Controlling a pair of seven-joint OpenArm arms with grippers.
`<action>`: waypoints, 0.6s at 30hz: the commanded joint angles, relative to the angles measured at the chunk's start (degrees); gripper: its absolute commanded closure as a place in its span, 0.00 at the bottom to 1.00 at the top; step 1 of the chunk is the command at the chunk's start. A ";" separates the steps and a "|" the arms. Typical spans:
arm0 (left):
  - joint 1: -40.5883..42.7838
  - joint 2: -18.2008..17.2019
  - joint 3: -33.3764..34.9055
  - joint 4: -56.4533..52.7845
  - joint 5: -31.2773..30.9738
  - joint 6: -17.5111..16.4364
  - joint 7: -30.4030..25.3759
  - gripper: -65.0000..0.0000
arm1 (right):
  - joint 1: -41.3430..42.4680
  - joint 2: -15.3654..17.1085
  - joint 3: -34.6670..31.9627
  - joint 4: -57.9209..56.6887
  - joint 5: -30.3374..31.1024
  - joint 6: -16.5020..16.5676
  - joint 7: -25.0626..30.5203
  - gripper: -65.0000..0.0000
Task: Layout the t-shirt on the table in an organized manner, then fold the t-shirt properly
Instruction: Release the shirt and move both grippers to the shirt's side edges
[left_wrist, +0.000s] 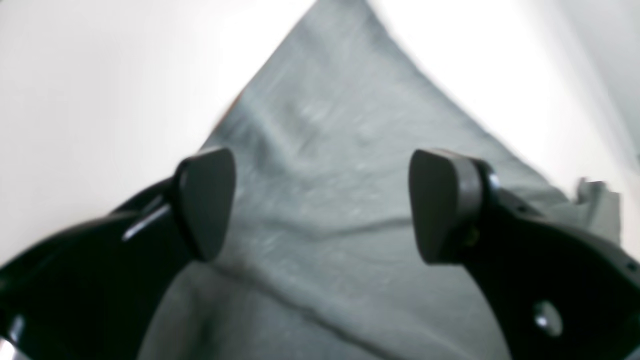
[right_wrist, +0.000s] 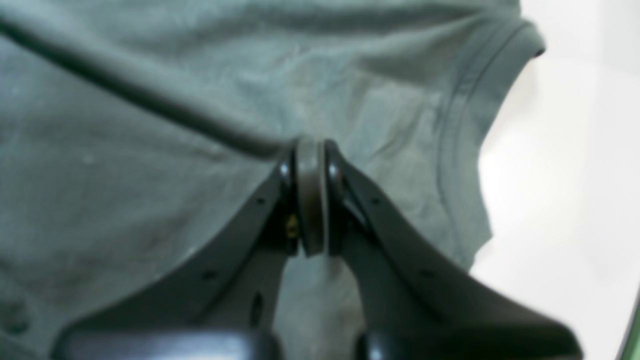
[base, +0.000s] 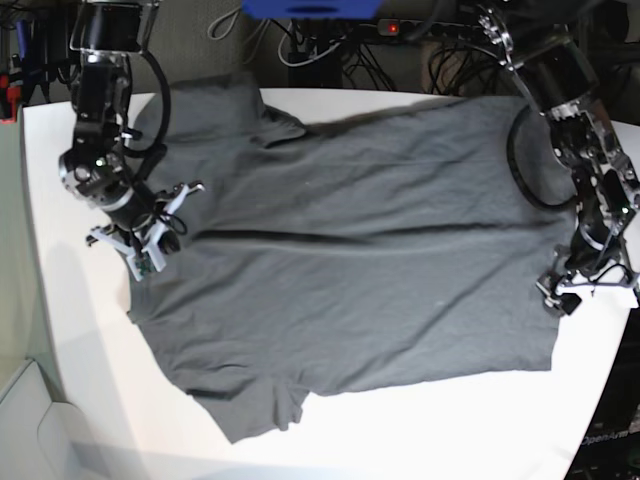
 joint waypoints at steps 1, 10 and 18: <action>-0.72 0.04 -0.05 1.21 -0.47 -0.15 -0.24 0.18 | 3.26 0.42 -0.96 0.01 0.73 -0.08 1.76 1.00; 6.05 0.40 -0.14 5.43 -0.47 -0.15 -0.15 0.18 | 25.68 0.34 -8.70 -24.25 0.73 -0.08 2.47 1.00; 13.70 2.77 -0.23 12.02 -0.47 -0.15 -0.15 0.18 | 42.29 0.86 -8.87 -56.61 0.47 -0.08 17.24 1.00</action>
